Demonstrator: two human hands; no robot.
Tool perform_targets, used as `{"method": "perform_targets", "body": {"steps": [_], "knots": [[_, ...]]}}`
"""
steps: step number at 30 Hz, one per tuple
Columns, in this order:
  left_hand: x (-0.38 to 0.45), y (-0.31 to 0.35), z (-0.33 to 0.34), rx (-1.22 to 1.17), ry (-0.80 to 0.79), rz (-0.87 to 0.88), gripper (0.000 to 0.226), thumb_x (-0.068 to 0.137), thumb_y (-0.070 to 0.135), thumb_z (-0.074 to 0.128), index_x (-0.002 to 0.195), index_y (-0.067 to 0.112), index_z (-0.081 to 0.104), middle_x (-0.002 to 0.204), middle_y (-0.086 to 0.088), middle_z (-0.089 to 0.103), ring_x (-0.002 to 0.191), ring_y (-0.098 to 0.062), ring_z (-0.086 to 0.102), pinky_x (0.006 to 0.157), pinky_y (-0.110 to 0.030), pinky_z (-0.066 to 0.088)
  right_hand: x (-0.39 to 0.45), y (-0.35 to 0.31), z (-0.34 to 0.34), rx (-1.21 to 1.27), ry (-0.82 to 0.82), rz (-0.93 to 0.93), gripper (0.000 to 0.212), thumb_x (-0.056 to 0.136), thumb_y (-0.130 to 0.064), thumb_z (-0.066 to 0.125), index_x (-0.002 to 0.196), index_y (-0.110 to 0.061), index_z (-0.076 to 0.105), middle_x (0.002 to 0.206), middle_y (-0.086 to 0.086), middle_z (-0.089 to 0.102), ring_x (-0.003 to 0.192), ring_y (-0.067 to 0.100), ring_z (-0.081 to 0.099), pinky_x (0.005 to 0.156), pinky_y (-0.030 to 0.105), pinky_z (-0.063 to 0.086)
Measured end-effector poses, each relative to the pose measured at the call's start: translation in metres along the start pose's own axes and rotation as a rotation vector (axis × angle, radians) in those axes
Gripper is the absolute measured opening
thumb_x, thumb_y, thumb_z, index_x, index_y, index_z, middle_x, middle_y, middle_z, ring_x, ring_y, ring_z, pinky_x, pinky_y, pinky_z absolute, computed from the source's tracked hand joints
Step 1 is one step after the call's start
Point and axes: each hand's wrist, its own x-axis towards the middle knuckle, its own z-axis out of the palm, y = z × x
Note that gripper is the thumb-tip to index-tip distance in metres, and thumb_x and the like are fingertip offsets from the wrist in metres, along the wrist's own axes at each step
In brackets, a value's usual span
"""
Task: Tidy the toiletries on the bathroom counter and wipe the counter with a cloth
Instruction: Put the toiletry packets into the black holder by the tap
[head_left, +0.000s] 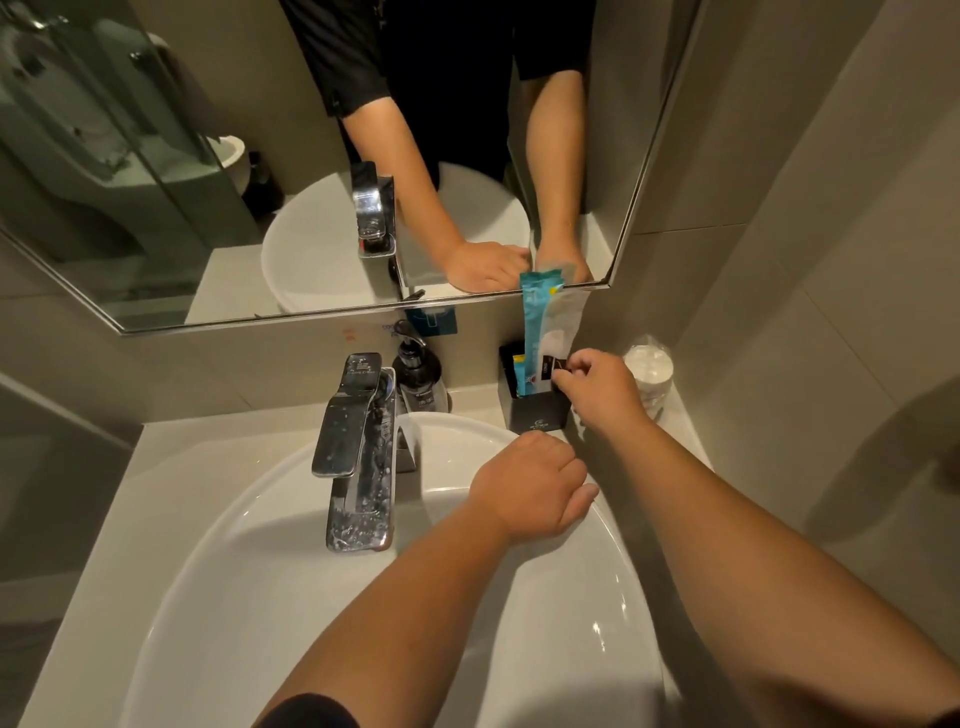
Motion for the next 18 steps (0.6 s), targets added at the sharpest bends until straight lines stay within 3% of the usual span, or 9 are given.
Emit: {"method": "perform_targets", "body": {"steps": [2, 6, 11, 14, 18], "knots": [[0.000, 0.000, -0.001, 0.005, -0.002, -0.002, 0.043, 0.096, 0.035, 0.036, 0.075, 0.009, 0.063, 0.069, -0.008, 0.059, 0.067, -0.026, 0.051, 0.075, -0.039, 0.044, -0.001, -0.001, 0.000, -0.016, 0.013, 0.003, 0.011, 0.085, -0.021, 0.066, 0.092, -0.016, 0.060, 0.075, -0.002, 0.055, 0.072, 0.020, 0.053, 0.061, 0.033, 0.048], [-0.001, 0.001, 0.000, 0.007, -0.008, -0.004, 0.041, 0.096, 0.034, 0.039, 0.076, 0.008, 0.063, 0.070, -0.009, 0.060, 0.069, -0.028, 0.052, 0.075, -0.038, 0.042, -0.004, -0.002, -0.006, 0.005, -0.004, 0.035, 0.037, 0.084, -0.027, 0.068, 0.117, -0.017, 0.055, 0.091, 0.003, 0.057, 0.084, 0.024, 0.059, 0.072, 0.043, 0.056], [-0.003, 0.000, -0.002, 0.001, -0.079, -0.037, 0.040, 0.097, 0.036, 0.039, 0.083, 0.009, 0.064, 0.079, -0.008, 0.063, 0.077, -0.027, 0.053, 0.084, -0.039, 0.040, -0.015, 0.000, -0.027, 0.076, 0.018, 0.010, 0.034, 0.085, -0.032, 0.064, 0.115, -0.018, 0.059, 0.080, -0.005, 0.055, 0.076, 0.021, 0.057, 0.074, 0.044, 0.055], [-0.002, 0.003, -0.008, -0.040, -0.126, -0.091, 0.038, 0.098, 0.037, 0.038, 0.097, 0.010, 0.064, 0.096, -0.008, 0.064, 0.092, -0.025, 0.054, 0.099, -0.039, 0.035, -0.035, 0.006, -0.043, -0.206, 0.102, -0.127, 0.030, 0.088, -0.033, 0.057, 0.112, -0.017, 0.063, 0.100, -0.002, 0.064, 0.087, 0.020, 0.059, 0.074, 0.033, 0.048], [-0.012, 0.015, -0.026, -0.040, -0.042, -0.233, 0.033, 0.094, 0.032, 0.043, 0.109, 0.007, 0.059, 0.109, -0.012, 0.061, 0.101, -0.027, 0.053, 0.097, -0.038, 0.036, -0.069, 0.018, -0.058, -0.477, 0.079, -0.224, 0.037, 0.091, -0.035, 0.051, 0.120, -0.015, 0.061, 0.124, 0.008, 0.061, 0.111, 0.028, 0.054, 0.086, 0.036, 0.044]]}}
